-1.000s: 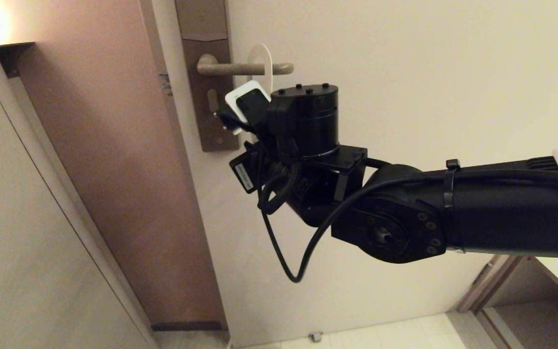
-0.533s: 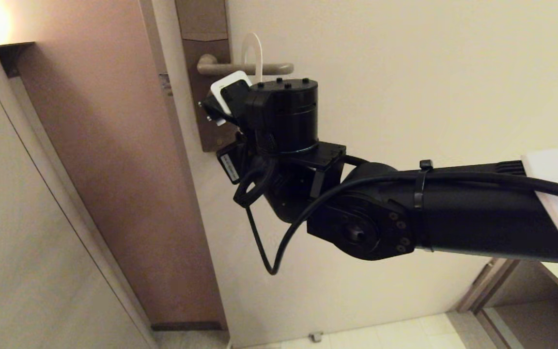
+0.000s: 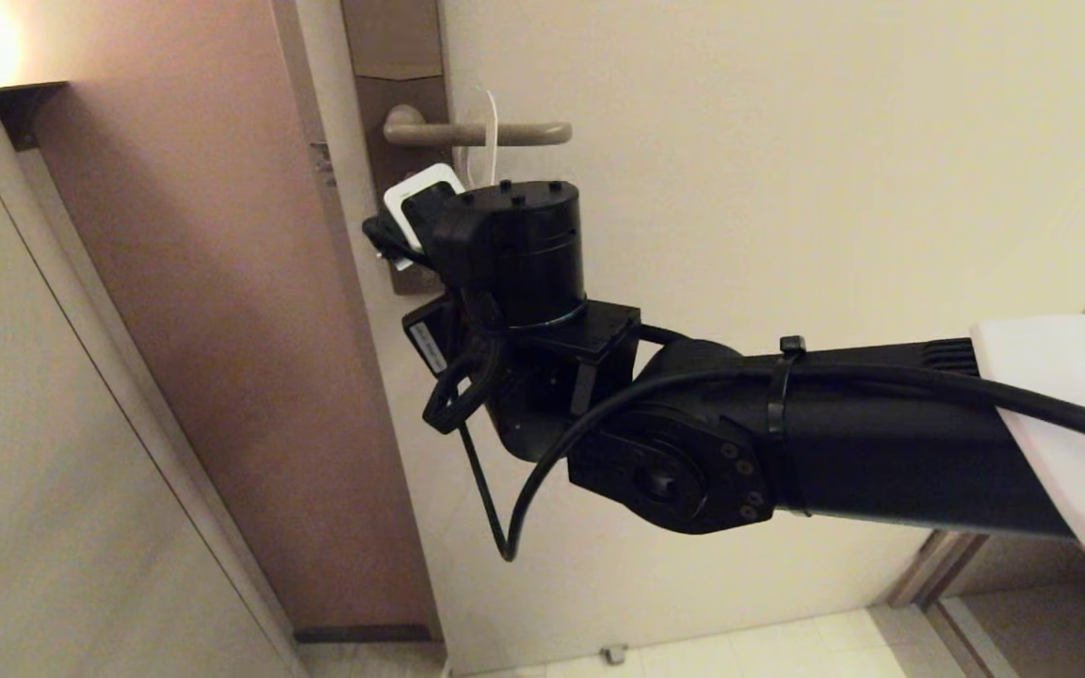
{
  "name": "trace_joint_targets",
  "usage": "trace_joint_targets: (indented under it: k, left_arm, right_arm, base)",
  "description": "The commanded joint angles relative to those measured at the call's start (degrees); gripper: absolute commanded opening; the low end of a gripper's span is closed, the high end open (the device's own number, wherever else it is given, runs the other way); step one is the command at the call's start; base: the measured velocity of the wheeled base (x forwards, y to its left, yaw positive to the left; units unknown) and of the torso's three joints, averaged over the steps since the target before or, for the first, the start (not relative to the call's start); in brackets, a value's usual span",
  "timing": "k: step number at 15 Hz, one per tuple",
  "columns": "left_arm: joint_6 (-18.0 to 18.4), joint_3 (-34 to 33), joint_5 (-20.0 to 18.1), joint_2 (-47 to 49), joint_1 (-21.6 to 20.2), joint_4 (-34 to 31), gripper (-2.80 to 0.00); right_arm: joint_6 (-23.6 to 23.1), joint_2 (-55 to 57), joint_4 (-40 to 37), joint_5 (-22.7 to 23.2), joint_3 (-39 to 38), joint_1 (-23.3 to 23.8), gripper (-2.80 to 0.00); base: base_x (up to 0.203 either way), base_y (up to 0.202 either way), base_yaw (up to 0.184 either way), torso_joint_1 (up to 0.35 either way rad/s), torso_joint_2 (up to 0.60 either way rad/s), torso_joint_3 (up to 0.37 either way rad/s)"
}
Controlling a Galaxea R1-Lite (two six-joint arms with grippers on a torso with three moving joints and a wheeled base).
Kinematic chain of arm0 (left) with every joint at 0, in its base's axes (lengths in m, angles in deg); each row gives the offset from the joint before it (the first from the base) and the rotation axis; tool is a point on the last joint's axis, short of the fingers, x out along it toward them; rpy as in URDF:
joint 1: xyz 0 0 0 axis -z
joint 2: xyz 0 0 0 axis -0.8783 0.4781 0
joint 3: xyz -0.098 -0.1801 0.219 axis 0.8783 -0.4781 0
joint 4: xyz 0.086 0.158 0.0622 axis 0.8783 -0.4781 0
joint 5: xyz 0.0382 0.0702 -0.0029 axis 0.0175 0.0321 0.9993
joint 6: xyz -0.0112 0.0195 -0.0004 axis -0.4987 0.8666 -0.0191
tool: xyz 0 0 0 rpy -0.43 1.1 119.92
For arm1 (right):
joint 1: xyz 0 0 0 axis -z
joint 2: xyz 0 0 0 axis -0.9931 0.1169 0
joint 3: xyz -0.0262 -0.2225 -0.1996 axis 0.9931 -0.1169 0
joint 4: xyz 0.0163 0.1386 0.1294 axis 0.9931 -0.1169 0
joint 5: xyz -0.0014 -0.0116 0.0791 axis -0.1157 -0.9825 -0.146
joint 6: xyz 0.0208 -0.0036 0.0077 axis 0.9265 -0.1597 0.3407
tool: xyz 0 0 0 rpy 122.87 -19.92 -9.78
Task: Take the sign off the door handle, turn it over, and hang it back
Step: Hang the sign back with the other side facing out
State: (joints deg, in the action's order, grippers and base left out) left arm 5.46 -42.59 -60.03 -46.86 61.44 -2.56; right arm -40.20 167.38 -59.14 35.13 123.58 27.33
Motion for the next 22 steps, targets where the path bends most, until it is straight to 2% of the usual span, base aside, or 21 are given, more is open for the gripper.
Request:
trace_joint_targets:
  k: [1, 4, 8, 14, 15, 22]
  left_arm:
    - [0.0, 0.0, 0.0, 0.0, 0.0, 0.0, -2.80]
    - [0.0, 0.0, 0.0, 0.0, 0.0, 0.0, -2.80]
    - [0.0, 0.0, 0.0, 0.0, 0.0, 0.0, -2.80]
    - [0.0, 0.0, 0.0, 0.0, 0.0, 0.0, -2.80]
    - [0.0, 0.0, 0.0, 0.0, 0.0, 0.0, -2.80]
    - [0.0, 0.0, 0.0, 0.0, 0.0, 0.0, -2.80]
  right_arm:
    - [-0.4, 0.3, 0.1, -0.2, 0.0, -0.8, -2.80]
    - [-2.3, 1.7, 0.4, -1.2, 0.9, -0.8, -2.80]
    - [-2.5, 4.8, 0.1, -3.9, 7.0, -1.3, -2.80]
    - [-2.5, 5.5, 0.1, -5.6, 7.2, -1.4, -2.80]
    - [-2.4, 5.6, 0.1, -5.6, 7.2, -1.4, 0.00]
    - [-1.8, 3.3, -0.3, -5.5, 5.1, -1.4, 0.00]
  base:
    - [0.000, 0.000, 0.000, 0.000, 0.00, 0.000]
    - [0.000, 0.000, 0.000, 0.000, 0.00, 0.000]
    - [0.000, 0.000, 0.000, 0.000, 0.00, 0.000]
    - [0.000, 0.000, 0.000, 0.000, 0.00, 0.000]
    - [0.000, 0.000, 0.000, 0.000, 0.00, 0.000]
    - [0.000, 0.000, 0.000, 0.000, 0.00, 0.000]
